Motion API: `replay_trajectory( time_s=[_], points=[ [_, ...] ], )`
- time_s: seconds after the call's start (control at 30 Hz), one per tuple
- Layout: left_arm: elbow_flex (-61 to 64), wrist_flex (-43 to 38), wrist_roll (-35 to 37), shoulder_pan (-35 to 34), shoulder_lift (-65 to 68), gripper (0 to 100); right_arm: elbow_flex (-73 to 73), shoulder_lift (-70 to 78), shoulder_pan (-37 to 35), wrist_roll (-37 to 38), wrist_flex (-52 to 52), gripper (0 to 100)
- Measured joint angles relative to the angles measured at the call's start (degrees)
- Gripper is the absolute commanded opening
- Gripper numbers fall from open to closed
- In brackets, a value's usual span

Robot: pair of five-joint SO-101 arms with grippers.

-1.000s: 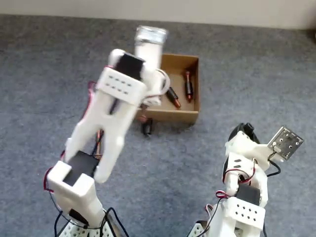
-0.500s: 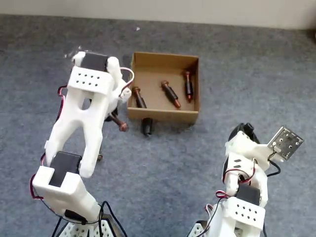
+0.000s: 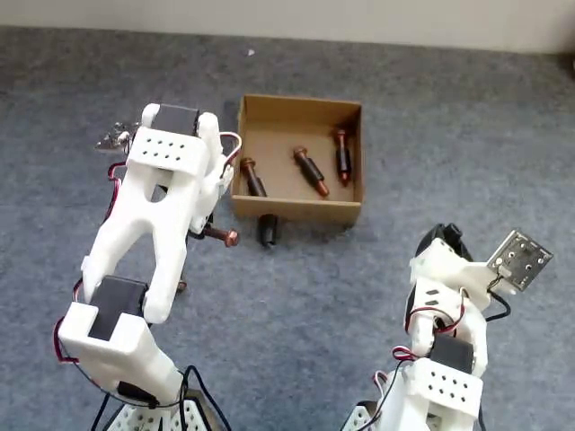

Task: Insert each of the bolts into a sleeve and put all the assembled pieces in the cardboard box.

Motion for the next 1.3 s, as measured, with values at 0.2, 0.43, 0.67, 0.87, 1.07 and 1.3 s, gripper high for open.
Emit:
replay_trajectory(
  time_s=[0.2,0.43,0.67,0.87,1.07,1.3],
  points=[
    [0.00,0.00,0.09,0.00,0.00,36,0.00,0.00,0.00,0.00,0.00,0.5],
    [0.00,0.09,-0.18,0.00,0.00,41,0.00,0.00,0.00,0.00,0.00,0.5],
    [0.70,0.09,-21.45,0.00,0.00,39,0.00,0.00,0.00,0.00,0.00,0.5],
    [1.23,0.26,-45.80,-1.67,-0.09,14,0.00,0.00,0.00,0.00,0.00,0.5],
    [1.58,-5.19,-79.30,-6.68,-0.09,12,0.00,0.00,0.00,0.00,0.00,0.5],
    [1.76,-6.86,-112.53,-7.03,-0.09,12,0.00,0.00,0.00,0.00,0.00,0.5]
  ],
)
